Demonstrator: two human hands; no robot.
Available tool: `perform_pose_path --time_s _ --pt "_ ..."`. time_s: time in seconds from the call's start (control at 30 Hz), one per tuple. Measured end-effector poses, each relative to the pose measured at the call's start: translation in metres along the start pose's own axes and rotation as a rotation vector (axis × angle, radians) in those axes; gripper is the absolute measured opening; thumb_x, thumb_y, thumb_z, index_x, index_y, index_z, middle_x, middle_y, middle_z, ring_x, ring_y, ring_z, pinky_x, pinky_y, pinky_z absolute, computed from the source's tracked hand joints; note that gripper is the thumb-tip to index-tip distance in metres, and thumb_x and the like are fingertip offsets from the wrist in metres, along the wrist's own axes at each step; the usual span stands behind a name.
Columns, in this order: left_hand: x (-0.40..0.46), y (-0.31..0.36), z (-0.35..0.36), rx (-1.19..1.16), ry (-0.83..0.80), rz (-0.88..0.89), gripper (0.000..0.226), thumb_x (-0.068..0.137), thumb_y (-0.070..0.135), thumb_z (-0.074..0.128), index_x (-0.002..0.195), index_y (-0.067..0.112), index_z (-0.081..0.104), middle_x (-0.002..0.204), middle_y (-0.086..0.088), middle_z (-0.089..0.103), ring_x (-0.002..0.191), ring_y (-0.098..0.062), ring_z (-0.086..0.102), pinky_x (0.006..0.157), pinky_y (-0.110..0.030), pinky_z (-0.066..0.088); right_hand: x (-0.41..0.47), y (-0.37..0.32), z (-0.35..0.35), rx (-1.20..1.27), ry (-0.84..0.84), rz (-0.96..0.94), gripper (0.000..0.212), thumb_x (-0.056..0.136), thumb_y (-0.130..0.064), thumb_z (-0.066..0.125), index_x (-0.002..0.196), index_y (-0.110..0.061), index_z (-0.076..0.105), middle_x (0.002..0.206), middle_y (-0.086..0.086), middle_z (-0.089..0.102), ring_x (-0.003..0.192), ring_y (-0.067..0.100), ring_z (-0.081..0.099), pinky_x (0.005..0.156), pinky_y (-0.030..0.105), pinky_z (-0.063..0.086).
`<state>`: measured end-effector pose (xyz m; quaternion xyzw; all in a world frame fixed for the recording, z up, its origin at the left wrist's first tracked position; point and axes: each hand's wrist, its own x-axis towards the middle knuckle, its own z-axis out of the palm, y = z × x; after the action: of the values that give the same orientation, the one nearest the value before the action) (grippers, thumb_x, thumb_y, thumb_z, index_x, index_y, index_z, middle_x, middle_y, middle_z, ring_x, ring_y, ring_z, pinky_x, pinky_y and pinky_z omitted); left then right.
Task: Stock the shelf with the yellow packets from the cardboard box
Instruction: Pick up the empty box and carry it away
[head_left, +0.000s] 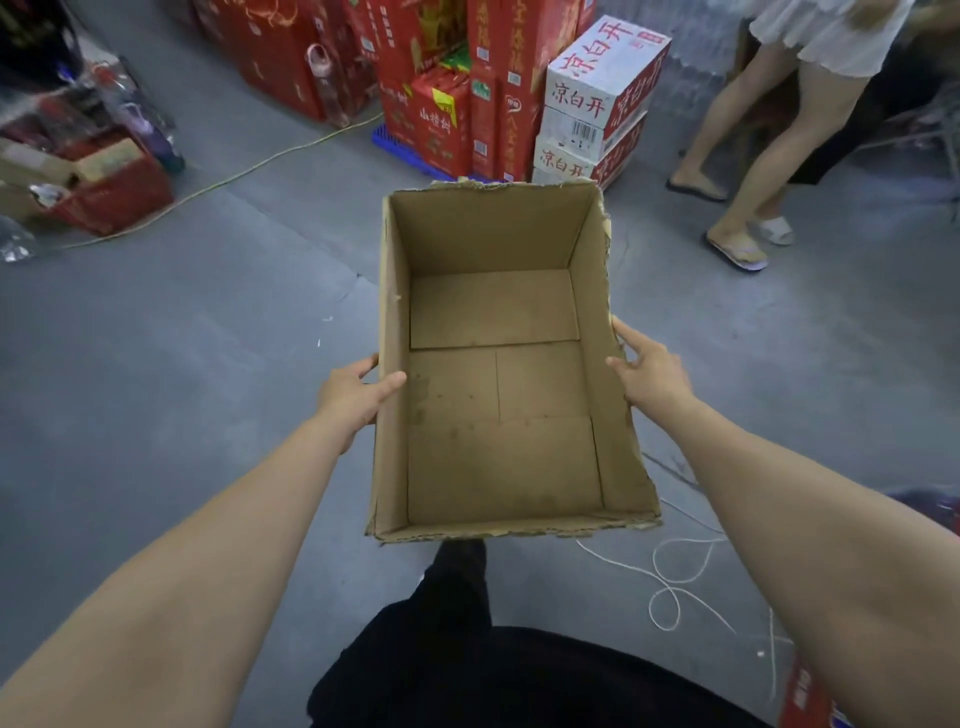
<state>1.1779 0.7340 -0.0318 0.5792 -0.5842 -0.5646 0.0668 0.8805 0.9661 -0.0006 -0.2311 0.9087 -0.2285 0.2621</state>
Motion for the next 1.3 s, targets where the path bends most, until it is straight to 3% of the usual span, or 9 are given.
perform_pose_path --time_s 0.1,0.2,0.43,0.57,0.77,0.9,1.13,1.3 --pt "0.065 0.044 -0.009 -0.011 -0.049 -0.014 0.083 0.065 0.052 0.080 0.140 0.035 0.048 0.107 -0.003 0.072 0.091 -0.024 0.071 0.086 -0.042 0.058 0.060 -0.037 -0.004 -0.019 0.027 0.017 0.055 0.099 -0.032 0.054 0.144 -0.056 0.033 0.075 0.005 0.068 0.061 0.021 0.055 0.061 0.036 0.049" --pt "0.120 0.096 -0.018 -0.008 -0.068 0.012 0.073 0.077 0.042 0.078 0.142 0.031 0.046 0.111 -0.006 0.070 0.094 -0.023 0.070 0.086 -0.041 0.058 0.115 -0.074 -0.010 -0.023 0.049 0.033 0.055 0.098 -0.032 0.054 0.143 -0.056 0.033 0.074 0.009 0.067 0.057 0.021 0.052 0.057 0.036 0.048" --pt "0.239 0.206 -0.026 0.012 -0.092 0.044 0.067 0.085 0.034 0.073 0.144 0.026 0.043 0.122 -0.007 0.065 0.096 -0.024 0.069 0.087 -0.041 0.058 0.235 -0.146 -0.032 0.004 0.082 0.042 0.055 0.097 -0.030 0.056 0.144 -0.051 0.037 0.094 0.012 0.073 0.061 0.023 0.058 0.073 0.041 0.055" --pt "0.319 0.265 -0.016 0.050 -0.116 0.068 0.063 0.085 0.035 0.073 0.142 0.027 0.047 0.122 -0.006 0.065 0.095 -0.022 0.070 0.084 -0.041 0.059 0.319 -0.176 -0.040 0.021 0.104 0.070 0.054 0.097 -0.032 0.056 0.143 -0.054 0.037 0.105 0.007 0.072 0.066 0.028 0.063 0.073 0.044 0.058" --pt "0.430 0.362 0.010 0.087 -0.120 0.050 0.061 0.081 0.037 0.075 0.137 0.029 0.053 0.110 -0.008 0.070 0.086 -0.023 0.071 0.079 -0.038 0.060 0.441 -0.213 -0.071 0.030 0.115 0.125 0.056 0.095 -0.034 0.056 0.142 -0.057 0.035 0.092 0.003 0.073 0.062 0.026 0.064 0.065 0.040 0.058" --pt "0.499 0.425 0.027 0.123 -0.161 0.075 0.070 0.073 0.044 0.079 0.137 0.029 0.054 0.107 -0.007 0.071 0.090 -0.025 0.071 0.081 -0.043 0.060 0.505 -0.238 -0.099 0.063 0.136 0.179 0.057 0.094 -0.033 0.055 0.140 -0.061 0.035 0.082 0.000 0.071 0.068 0.023 0.063 0.073 0.040 0.057" --pt "0.609 0.526 0.074 0.225 -0.258 0.163 0.068 0.077 0.041 0.079 0.138 0.025 0.053 0.113 -0.007 0.069 0.089 -0.023 0.070 0.078 -0.040 0.060 0.597 -0.266 -0.132 0.089 0.235 0.298 0.057 0.095 -0.032 0.057 0.141 -0.058 0.037 0.095 0.004 0.067 0.085 0.024 0.062 0.080 0.038 0.053" --pt "0.675 0.593 0.105 0.353 -0.345 0.222 0.069 0.073 0.049 0.078 0.135 0.026 0.056 0.113 -0.005 0.070 0.096 -0.024 0.068 0.078 -0.040 0.060 0.649 -0.276 -0.150 0.166 0.294 0.434 0.055 0.095 -0.034 0.057 0.141 -0.058 0.038 0.091 0.003 0.068 0.083 0.023 0.062 0.080 0.039 0.054"
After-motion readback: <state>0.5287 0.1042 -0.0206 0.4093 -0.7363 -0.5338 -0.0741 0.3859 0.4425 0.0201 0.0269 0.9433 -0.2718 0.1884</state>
